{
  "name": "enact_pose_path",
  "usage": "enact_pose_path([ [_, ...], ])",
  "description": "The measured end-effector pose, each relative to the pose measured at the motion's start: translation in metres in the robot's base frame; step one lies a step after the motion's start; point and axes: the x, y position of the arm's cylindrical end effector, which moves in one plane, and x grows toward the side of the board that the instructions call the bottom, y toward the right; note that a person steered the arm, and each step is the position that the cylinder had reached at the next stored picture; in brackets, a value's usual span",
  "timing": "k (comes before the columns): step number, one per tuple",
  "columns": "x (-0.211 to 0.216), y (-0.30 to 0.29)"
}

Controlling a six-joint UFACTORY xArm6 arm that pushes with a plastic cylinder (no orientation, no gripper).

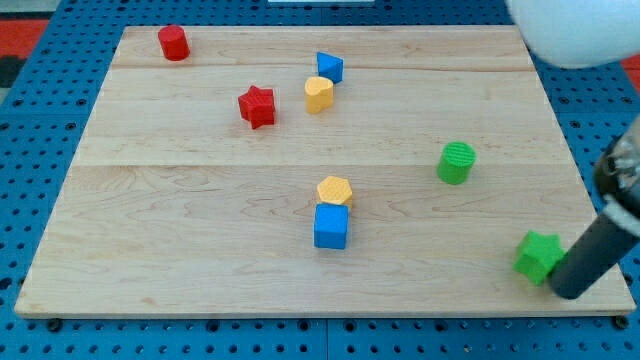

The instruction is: Move the green circle close to the top left of the green star

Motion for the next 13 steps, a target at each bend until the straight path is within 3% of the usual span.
enact_pose_path([
  [1, -0.015, 0.016],
  [2, -0.056, 0.018],
  [4, -0.202, -0.003],
  [5, -0.165, -0.058],
  [8, -0.159, -0.133],
  [10, -0.125, -0.143],
  [11, -0.145, -0.160],
  [13, -0.100, -0.169],
])
